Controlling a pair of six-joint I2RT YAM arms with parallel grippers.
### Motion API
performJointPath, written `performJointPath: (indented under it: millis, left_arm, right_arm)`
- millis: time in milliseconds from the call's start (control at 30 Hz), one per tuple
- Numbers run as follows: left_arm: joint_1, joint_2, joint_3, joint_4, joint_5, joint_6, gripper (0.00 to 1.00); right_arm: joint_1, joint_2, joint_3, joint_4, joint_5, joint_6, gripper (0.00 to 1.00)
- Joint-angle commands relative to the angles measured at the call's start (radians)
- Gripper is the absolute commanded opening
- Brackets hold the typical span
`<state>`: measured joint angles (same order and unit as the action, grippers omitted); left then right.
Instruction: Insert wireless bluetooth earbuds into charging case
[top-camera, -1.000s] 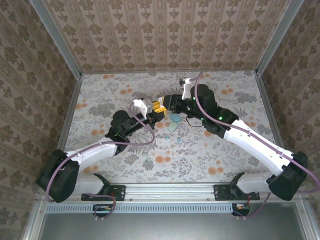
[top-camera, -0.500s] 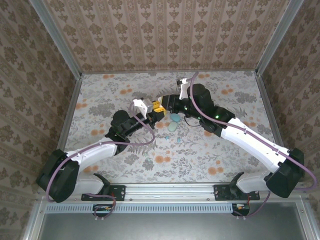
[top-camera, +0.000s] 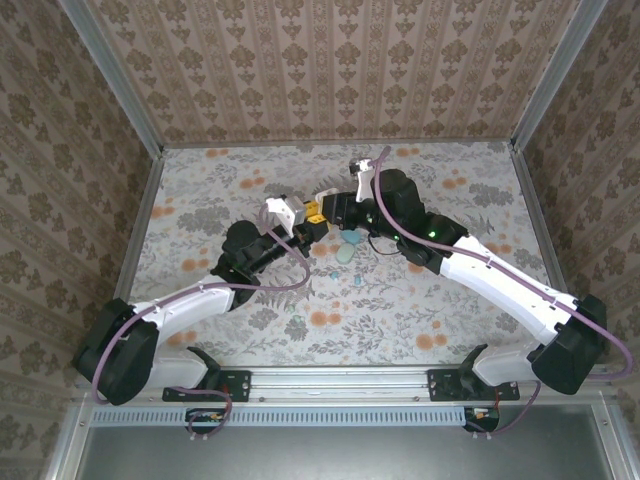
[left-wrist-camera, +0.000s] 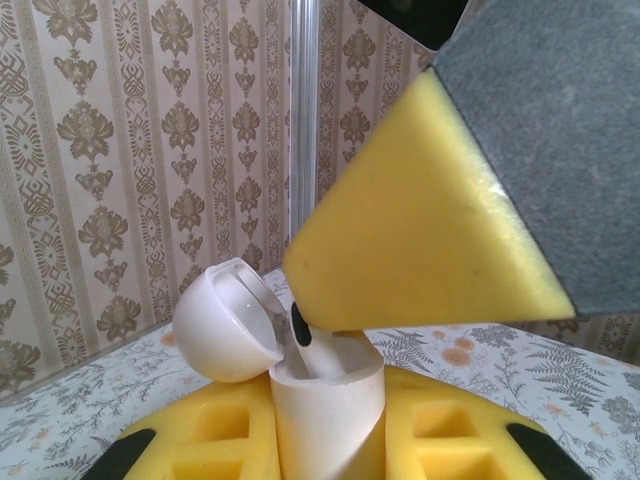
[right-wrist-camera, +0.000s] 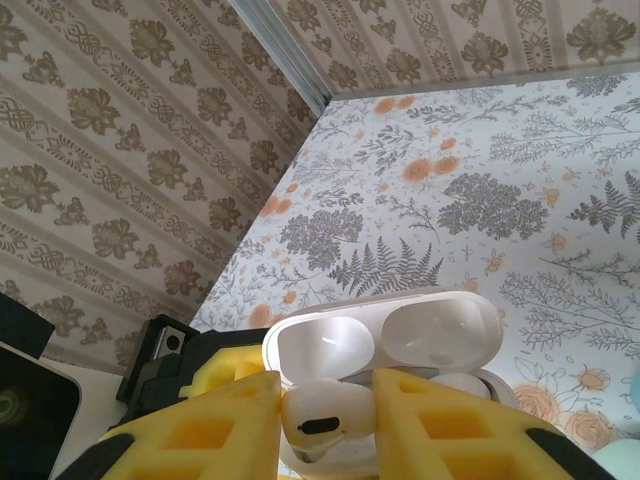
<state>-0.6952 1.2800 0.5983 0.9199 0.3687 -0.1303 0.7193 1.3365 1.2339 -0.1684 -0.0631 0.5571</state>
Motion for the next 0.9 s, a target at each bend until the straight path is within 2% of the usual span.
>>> performJointPath:
  millis: [0, 367, 667, 867]
  left_arm:
    - [-0.004, -0.027, 0.021, 0.062, -0.018, 0.011, 0.21]
    - [-0.005, -0.036, 0.018, 0.049, 0.003, 0.021, 0.21]
    - [0.001, -0.031, 0.009, 0.026, -0.010, 0.040, 0.21]
    - [0.004, -0.063, 0.008, -0.031, 0.015, 0.074, 0.21]
  right_arm:
    - [0.006, -0.015, 0.027, -0.082, 0.003, -0.036, 0.33]
    - [0.006, -0.016, 0.066, -0.084, -0.012, -0.017, 0.44]
    - [-0.001, -0.105, 0.042, -0.009, -0.048, -0.022, 0.51]
    - [-0.088, -0.125, 0.079, -0.057, -0.073, -0.024, 0.54]
